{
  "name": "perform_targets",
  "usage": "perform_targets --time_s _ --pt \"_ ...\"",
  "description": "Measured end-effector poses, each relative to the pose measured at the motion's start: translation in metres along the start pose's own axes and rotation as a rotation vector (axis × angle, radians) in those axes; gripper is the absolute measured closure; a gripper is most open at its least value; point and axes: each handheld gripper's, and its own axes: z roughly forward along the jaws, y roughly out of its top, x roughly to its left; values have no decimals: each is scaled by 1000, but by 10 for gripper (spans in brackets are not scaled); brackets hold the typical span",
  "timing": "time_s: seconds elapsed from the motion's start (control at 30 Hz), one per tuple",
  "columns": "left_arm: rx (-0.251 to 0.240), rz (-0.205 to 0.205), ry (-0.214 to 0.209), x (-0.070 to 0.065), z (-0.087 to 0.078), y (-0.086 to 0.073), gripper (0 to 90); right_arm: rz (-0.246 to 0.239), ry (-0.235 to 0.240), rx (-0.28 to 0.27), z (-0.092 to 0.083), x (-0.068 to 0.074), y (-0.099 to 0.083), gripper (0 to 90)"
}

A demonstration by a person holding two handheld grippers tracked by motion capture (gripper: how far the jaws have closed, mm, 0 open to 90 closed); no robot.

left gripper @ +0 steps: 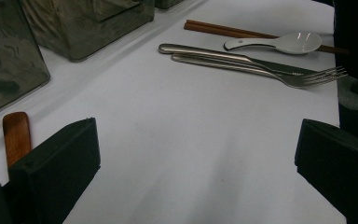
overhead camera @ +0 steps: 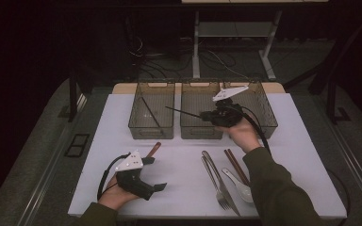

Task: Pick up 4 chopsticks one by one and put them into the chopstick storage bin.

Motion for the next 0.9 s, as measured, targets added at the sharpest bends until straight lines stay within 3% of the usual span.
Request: perform_targets --time_s 0.33,0.9 --pt "-1 3 -6 0 0 0 0 -13 -16 50 33 6 22 859" --pt "-6 4 -14 -1 1 1 0 10 -55 113 87 12 47 858"
